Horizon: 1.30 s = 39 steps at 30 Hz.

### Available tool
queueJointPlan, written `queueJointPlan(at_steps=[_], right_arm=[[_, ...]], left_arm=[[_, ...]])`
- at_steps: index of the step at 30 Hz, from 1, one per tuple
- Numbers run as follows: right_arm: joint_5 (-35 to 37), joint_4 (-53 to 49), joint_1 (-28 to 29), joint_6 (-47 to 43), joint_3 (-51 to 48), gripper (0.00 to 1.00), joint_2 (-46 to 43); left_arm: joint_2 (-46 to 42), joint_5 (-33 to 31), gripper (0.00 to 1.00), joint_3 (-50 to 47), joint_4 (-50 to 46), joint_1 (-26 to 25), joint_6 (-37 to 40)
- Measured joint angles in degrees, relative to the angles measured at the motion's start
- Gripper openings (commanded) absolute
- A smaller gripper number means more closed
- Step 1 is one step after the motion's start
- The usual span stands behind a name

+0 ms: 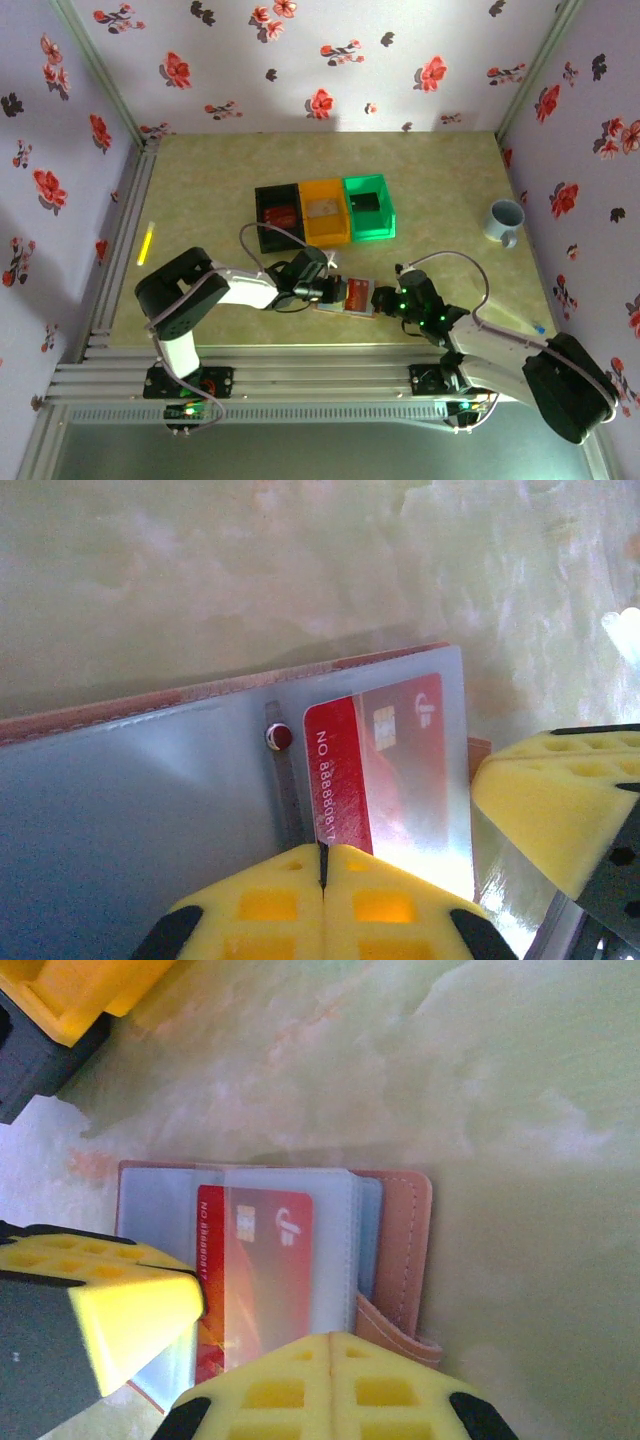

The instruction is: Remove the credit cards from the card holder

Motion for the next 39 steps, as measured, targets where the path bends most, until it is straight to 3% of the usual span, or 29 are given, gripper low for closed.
queueJointPlan(at_steps=[28,35,39], right_arm=[[-4.4,3.3,-0.1,-1.6,0.0,0.00,1.9],[-7.6,4.2,-0.1,-2.8,0.0,0.35,-3.4],[-8.9,5.8,-0.1,-3.3,0.0,0.47,-5.3]], left_arm=[[-11.1,0.0,0.00,-6.3,-1.3,3.5,-0.6],[-14.3,0.7,0.00,-7.5,-1.5,3.9,-0.6],[-15.2,1.3,0.00,-8.0,-1.4,4.0,-1.3]])
